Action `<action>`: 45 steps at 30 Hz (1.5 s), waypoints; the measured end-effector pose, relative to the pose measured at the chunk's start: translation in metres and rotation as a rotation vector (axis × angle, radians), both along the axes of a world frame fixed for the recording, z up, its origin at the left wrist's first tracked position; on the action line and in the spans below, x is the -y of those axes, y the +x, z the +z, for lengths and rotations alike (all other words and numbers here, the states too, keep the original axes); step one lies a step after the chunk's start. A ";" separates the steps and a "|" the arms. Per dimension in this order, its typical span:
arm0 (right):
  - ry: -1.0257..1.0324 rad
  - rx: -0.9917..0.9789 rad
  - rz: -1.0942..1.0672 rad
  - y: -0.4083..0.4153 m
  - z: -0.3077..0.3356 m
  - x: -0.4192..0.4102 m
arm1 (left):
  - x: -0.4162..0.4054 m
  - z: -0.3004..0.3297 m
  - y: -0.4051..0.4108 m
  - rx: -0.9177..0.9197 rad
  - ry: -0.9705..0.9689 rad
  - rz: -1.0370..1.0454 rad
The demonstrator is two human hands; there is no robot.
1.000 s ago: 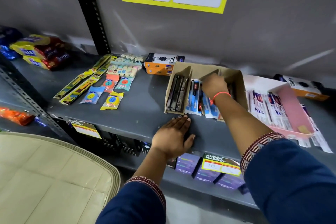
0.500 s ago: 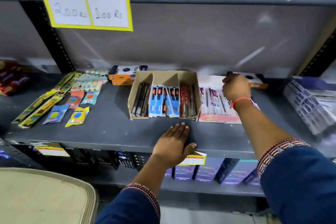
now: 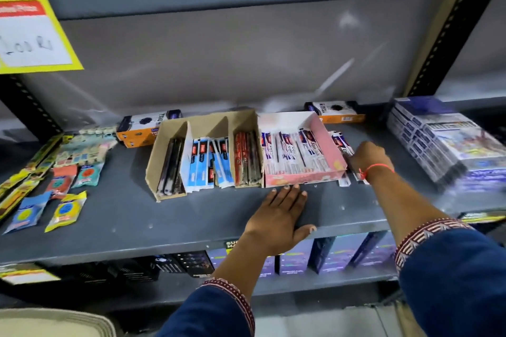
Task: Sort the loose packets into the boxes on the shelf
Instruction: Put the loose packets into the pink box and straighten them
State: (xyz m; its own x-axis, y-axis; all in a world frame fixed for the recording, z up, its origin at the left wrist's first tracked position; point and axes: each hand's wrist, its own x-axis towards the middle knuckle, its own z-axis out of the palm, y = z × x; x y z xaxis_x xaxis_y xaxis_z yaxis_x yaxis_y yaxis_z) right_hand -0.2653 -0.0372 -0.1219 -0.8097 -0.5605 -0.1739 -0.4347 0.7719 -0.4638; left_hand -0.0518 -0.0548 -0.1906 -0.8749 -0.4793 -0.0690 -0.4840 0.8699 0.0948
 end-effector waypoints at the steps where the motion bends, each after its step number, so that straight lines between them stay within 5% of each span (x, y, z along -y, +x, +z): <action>1: 0.011 0.016 -0.007 -0.009 -0.006 0.002 | 0.002 -0.002 -0.006 -0.005 0.007 -0.010; 24: -0.045 0.157 -0.089 -0.034 -0.017 0.018 | 0.000 0.003 -0.002 -0.060 0.039 0.016; 31: -0.507 0.619 -0.235 -0.057 -0.018 -0.002 | -0.001 0.001 -0.001 -0.084 0.019 0.013; 36: -0.795 0.784 -0.062 -0.026 0.022 -0.015 | -0.001 0.001 -0.002 -0.071 0.020 0.014; 45: -0.849 0.930 0.229 0.024 0.041 -0.011 | -0.001 0.002 -0.002 -0.072 0.007 -0.003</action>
